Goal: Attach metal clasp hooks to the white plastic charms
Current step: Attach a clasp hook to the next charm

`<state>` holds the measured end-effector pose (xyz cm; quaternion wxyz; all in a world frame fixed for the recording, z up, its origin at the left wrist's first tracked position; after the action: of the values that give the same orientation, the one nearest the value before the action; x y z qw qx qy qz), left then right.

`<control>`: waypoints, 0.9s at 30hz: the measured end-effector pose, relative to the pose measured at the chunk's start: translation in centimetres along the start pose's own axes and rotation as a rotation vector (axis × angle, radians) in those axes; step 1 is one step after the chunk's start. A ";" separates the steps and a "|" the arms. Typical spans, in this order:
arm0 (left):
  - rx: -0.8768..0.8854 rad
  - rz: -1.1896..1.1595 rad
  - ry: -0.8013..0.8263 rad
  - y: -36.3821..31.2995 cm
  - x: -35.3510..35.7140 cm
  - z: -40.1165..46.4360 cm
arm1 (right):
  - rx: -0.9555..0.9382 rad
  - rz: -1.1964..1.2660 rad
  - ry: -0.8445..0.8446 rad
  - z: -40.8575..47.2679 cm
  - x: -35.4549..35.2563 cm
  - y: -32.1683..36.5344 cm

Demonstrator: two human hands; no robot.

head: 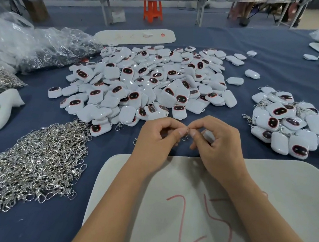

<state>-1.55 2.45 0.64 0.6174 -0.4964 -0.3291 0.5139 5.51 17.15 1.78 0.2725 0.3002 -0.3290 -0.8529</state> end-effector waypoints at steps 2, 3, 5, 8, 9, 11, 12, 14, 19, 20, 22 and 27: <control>0.000 -0.002 -0.004 0.0 0.0 0.0 | -0.028 -0.016 -0.013 0.0 0.0 0.1; -0.006 -0.009 -0.005 0.1 0.0 0.0 | -0.041 -0.024 -0.018 0.0 -0.1 0.1; -0.024 -0.027 -0.009 0.1 0.0 0.1 | -0.063 -0.033 -0.023 0.1 -0.1 0.2; -0.042 -0.028 -0.007 0.2 0.0 0.1 | -0.086 -0.042 -0.026 0.0 -0.1 0.2; -0.044 -0.025 -0.005 0.2 0.0 0.1 | -0.090 -0.044 -0.028 0.0 -0.1 0.2; -0.042 -0.014 -0.002 0.3 0.0 0.1 | -0.090 -0.041 -0.034 0.1 -0.1 0.1; -0.044 -0.009 -0.002 0.3 0.0 0.1 | -0.090 -0.040 -0.036 0.1 -0.1 0.1; -0.059 -0.008 -0.005 0.4 0.0 0.1 | -0.082 -0.048 -0.033 0.0 0.0 0.0; -0.072 0.033 -0.072 0.5 0.1 0.2 | 0.075 -0.032 0.024 -0.2 0.3 -0.7; -0.075 0.045 -0.101 0.5 0.0 0.2 | 0.105 -0.021 0.019 -0.2 0.3 -0.9; -0.096 0.063 -0.146 0.5 -0.1 0.3 | 0.194 0.002 0.018 -0.1 0.3 -1.3; -0.165 0.136 -0.296 0.7 -0.7 0.4 | 0.338 0.009 -0.009 -0.2 0.3 -2.1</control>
<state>-2.33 1.92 0.17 0.4833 -0.4854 -0.4231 0.5931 4.84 18.18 0.06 0.2206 0.3367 -0.4703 -0.7854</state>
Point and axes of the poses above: each hand's wrist, its own z-axis towards the middle knuckle, its own x-axis out of the palm, y = z × x, the point moved 2 cm from there along z, towards the middle knuckle, and after that the axes turned 12 degrees about -y, right-handed, at the moved point
